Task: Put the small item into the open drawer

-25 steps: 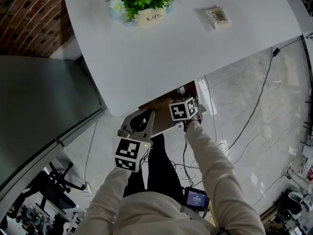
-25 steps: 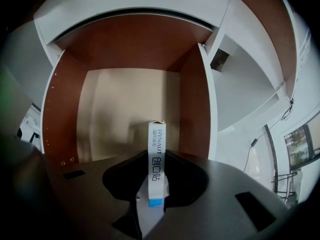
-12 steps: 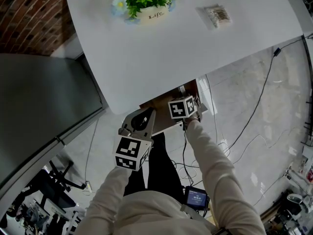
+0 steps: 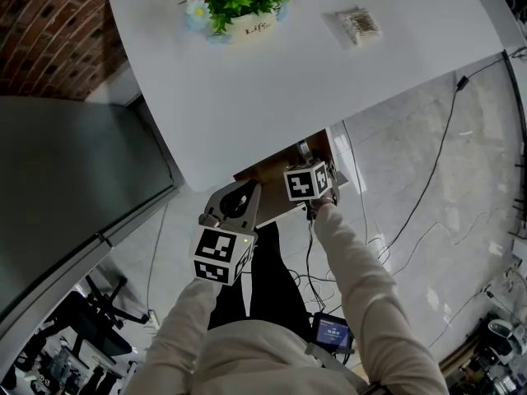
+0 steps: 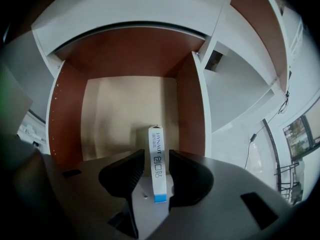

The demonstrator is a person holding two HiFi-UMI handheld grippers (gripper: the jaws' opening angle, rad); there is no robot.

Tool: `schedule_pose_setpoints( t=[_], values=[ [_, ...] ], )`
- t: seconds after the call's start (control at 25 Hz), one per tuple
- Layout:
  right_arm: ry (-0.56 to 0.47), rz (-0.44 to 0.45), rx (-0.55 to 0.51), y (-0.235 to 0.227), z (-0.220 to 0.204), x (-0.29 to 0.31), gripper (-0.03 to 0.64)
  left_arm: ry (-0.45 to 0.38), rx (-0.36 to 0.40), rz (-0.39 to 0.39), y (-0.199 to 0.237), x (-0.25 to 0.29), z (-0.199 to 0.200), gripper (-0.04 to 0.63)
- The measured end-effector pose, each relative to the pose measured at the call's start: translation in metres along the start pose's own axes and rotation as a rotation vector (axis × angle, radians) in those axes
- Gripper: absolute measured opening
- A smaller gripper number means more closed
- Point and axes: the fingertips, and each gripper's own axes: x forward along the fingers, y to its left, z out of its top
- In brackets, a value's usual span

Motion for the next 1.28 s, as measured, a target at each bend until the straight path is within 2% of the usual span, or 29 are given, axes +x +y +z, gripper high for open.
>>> schedule_pose_setpoints(
  t=[0.4,0.8,1.28],
  values=[
    [-0.081,-0.002,0.051,0.001,0.006,-0.041,0.173,-0.012,0.026,-0.024,-0.006,-0.006,0.006,0.028],
    [-0.208,-0.013,0.113,0.008,0.019,-0.104,0.105,-0.031,0.065,-0.056,-0.014,-0.021,0.016,0.028],
    [-0.339,-0.042,0.256,0.011,0.013,-0.182,0.061,-0.062,0.121,-0.100,-0.020,-0.039,0.029,0.028]
  ],
)
